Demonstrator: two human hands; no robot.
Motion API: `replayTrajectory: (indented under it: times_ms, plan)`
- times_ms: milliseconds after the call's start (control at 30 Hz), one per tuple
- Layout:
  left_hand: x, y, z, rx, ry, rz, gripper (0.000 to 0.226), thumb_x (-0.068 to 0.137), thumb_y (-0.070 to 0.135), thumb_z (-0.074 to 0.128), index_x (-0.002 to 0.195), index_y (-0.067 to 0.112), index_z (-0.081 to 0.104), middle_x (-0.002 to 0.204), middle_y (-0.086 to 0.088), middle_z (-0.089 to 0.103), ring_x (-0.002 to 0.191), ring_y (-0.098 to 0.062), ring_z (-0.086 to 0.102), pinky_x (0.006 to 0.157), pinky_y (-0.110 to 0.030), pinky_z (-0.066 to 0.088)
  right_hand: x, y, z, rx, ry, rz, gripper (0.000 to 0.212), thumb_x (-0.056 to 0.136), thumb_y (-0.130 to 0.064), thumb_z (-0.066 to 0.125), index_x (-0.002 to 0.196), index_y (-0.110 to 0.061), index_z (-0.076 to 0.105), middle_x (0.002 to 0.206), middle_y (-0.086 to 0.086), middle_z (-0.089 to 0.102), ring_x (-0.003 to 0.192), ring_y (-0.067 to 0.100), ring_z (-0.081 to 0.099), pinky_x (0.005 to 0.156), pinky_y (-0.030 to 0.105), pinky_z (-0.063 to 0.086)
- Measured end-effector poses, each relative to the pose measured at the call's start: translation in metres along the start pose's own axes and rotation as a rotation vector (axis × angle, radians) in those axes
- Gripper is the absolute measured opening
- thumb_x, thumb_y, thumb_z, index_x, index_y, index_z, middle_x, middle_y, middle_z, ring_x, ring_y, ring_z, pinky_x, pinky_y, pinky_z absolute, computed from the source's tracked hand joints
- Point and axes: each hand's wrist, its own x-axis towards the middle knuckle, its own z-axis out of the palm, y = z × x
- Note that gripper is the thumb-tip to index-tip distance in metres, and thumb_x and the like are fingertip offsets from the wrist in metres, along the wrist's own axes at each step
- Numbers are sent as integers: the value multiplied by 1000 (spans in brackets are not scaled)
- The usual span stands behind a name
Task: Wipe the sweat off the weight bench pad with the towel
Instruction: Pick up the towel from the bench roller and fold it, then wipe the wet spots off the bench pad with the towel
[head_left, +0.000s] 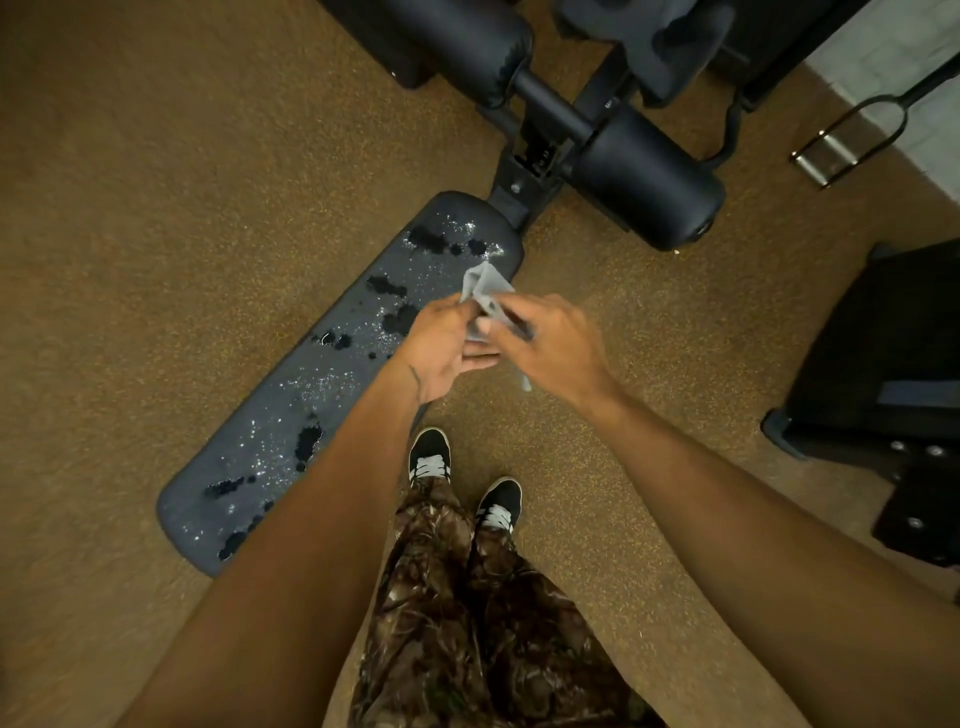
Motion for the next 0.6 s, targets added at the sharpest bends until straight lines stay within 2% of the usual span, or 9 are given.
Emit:
replayTrajectory:
  times_ms: [67,133,200,267,300,367,433,500,600]
  plan:
    - [5,5,-3,-61,21,-6,36,104,23,45,127,1,62,107,-16,74,96,-29,71,84,-43,56,2,6,4,22,-127,19,59,86,-59,63,137,-32,54,131,-5,57,110,14,46,82,29,40]
    - [6,11,-6,-108,10,-37,45,105,34,40,127,1,62,110,-16,73,96,-28,71,86,-44,55,6,14,7,-22,-181,25,69,83,-59,66,144,-33,45,141,1,46,120,21,41,91,34,39]
    - [10,15,-8,-11,-55,-56,58,102,57,31,129,15,63,118,-7,72,105,-23,69,95,-45,48,12,23,12,56,-175,8,56,93,-35,64,145,-26,44,133,4,57,114,23,57,93,33,46]
    - [15,14,-8,136,-87,-4,60,99,67,22,126,32,62,124,1,70,116,-17,63,101,-45,40,18,27,17,193,-180,146,40,100,-20,53,140,-24,49,102,-2,66,81,13,66,69,26,53]
    - [20,12,-9,186,-86,42,55,99,66,21,123,37,60,127,4,69,118,-15,61,101,-44,38,22,29,20,269,-168,261,31,103,-22,48,133,-24,54,94,-3,65,75,11,64,63,28,52]
    - [29,5,-12,234,-70,122,43,102,59,24,129,41,53,128,7,66,116,-10,60,99,-39,42,31,36,30,464,-107,491,24,104,-30,45,121,-23,60,99,1,67,87,18,65,75,40,57]
    - [41,-5,-19,287,-72,178,29,106,46,33,130,42,48,123,16,62,113,0,60,89,-21,47,43,40,38,653,-33,649,20,102,-31,47,115,-24,61,107,3,68,97,23,66,88,48,55]
    - [52,-17,-28,522,-52,234,33,106,37,40,138,36,49,129,16,58,112,3,56,83,-11,46,57,42,44,820,30,748,14,102,-26,49,111,-26,60,109,5,69,100,24,67,90,48,55]
    - [74,-36,-44,1055,41,277,44,104,41,44,146,29,45,138,1,59,111,-17,63,96,-36,49,77,48,47,906,106,785,11,102,-20,49,108,-24,58,107,4,68,98,22,66,82,40,57]
